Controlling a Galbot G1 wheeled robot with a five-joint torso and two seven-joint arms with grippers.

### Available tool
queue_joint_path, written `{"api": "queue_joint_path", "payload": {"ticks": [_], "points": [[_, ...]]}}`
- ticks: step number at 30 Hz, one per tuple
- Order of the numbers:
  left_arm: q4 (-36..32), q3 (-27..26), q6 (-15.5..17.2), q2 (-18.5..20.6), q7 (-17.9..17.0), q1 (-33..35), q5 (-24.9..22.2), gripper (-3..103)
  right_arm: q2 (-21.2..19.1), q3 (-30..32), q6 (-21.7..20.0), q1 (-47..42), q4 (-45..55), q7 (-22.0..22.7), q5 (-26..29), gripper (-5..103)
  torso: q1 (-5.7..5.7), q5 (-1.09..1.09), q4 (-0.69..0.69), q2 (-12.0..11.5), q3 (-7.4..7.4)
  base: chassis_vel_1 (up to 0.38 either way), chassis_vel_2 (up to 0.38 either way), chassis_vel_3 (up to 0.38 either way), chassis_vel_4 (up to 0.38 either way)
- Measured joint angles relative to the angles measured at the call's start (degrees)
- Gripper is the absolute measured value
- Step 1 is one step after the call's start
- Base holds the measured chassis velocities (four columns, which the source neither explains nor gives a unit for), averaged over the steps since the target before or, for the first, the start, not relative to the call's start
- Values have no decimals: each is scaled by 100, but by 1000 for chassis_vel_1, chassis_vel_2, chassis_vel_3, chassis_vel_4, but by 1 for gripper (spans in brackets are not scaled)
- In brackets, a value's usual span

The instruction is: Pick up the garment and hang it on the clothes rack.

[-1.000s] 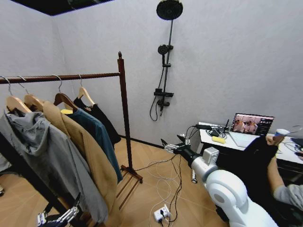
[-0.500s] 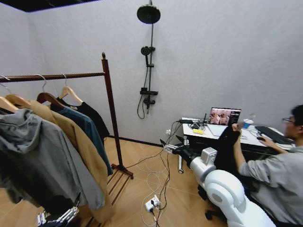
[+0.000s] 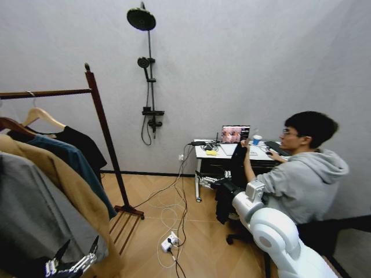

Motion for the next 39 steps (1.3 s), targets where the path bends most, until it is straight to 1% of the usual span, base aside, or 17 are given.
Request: {"api": "queue_joint_path", "payload": {"ticks": [7, 10, 13, 15, 18, 19, 39], "points": [[0, 0, 0, 0, -1, 0, 0, 100, 14, 15, 4, -10, -13, -30, -24, 100, 0, -1, 1, 0, 0, -32, -220, -222, -38], [0, 0, 0, 0, -1, 0, 0, 100, 14, 29, 5, -19, -16, -31, -25, 100, 0, 2, -1, 0, 0, -30, -209, -213, -29], [0, 0, 0, 0, 0, 0, 0, 100, 14, 39, 6, -46, -10, -32, -39, 100, 0, -3, -2, 0, 0, -13, -205, -200, -6], [0, 0, 0, 0, 0, 0, 0, 100, 20, 48, 7, -75, 3, -33, -59, 100, 0, 2, -2, 0, 0, 27, -167, -128, 38], [0, 0, 0, 0, 0, 0, 0, 100, 31, 50, 10, -98, 6, -38, -84, 100, 0, -2, 0, 0, 0, 87, -130, -123, 54], [0, 0, 0, 0, -1, 0, 0, 100, 47, 51, 16, -121, 11, -49, -113, 100, 0, 0, 1, 0, 0, 103, -82, -80, 119], [0, 0, 0, 0, -1, 0, 0, 100, 145, 6, 41, -132, -61, -123, -247, 100, 0, 1, 0, 0, 0, 123, -118, -124, 119]]}}
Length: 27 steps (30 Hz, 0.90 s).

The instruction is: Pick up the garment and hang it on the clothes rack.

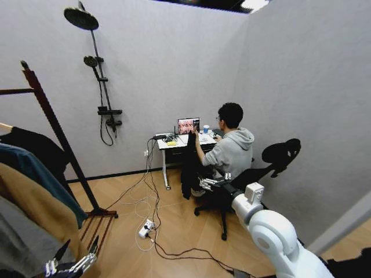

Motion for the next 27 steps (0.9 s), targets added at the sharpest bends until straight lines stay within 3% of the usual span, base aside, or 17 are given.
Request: {"api": "queue_joint_path", "payload": {"ticks": [27], "points": [[0, 0, 0, 0, -1, 0, 0, 100, 58, -165, 0, 145, -141, -66, -62, 100, -1, -2, 1, 0, 0, 179, -119, -118, 181]]}}
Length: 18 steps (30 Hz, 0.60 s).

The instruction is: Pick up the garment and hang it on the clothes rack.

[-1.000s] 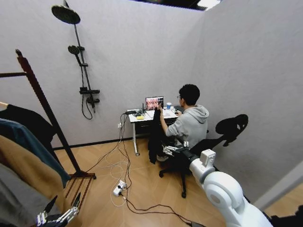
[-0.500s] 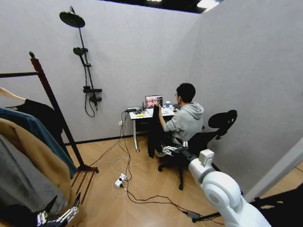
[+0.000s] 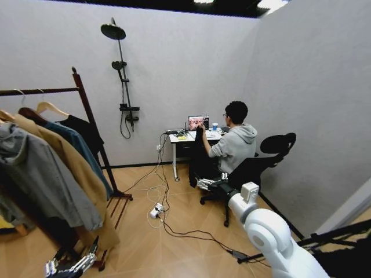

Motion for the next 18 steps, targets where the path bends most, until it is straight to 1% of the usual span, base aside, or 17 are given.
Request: {"api": "queue_joint_path", "payload": {"ticks": [6, 7, 8, 18], "points": [[0, 0, 0, 0, 0, 0, 0, 100, 5, -2, 0, 5, -8, -2, 0, 100, 1, 0, 0, -1, 1, 168, -133, -126, 159], [0, 0, 0, 0, 1, 0, 0, 100, 15, -4, 0, 4, -11, -4, -4, 100, 1, 1, -3, 0, 0, 155, -166, -185, 140], [0, 0, 0, 0, 1, 0, 0, 100, 25, -5, 0, 0, -11, -7, -10, 100, 0, -2, -2, 0, 0, 155, -166, -156, 156], [0, 0, 0, 0, 1, 0, 0, 100, 63, 13, 16, -38, -25, -45, -56, 100, 1, 1, -1, 0, 0, 152, -148, -155, 153]]}}
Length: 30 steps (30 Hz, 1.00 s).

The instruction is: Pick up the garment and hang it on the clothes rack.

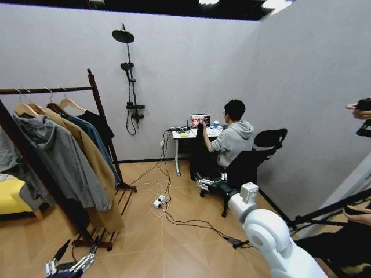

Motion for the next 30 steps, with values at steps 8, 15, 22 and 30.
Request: {"api": "queue_joint_path", "payload": {"ticks": [8, 15, 22, 30], "points": [[0, 0, 0, 0, 0, 0, 0, 100, -2, 16, 18, -26, -2, -6, -9, 100, 0, -1, 0, 0, 0, 142, -146, -147, 157], [0, 0, 0, 0, 0, 0, 0, 100, 7, 40, 55, -90, 11, -17, -59, 100, 0, -1, -1, 0, 0, 143, -156, -145, 148], [0, 0, 0, 0, 0, 0, 0, 100, -5, 46, 59, -108, 44, -19, -65, 100, -1, -1, 0, 0, -1, 134, -140, -140, 151], [0, 0, 0, 0, 0, 0, 0, 100, -8, 35, 62, -128, 50, -18, -88, 100, 0, -1, 0, 0, 0, 139, -141, -132, 140]]}}
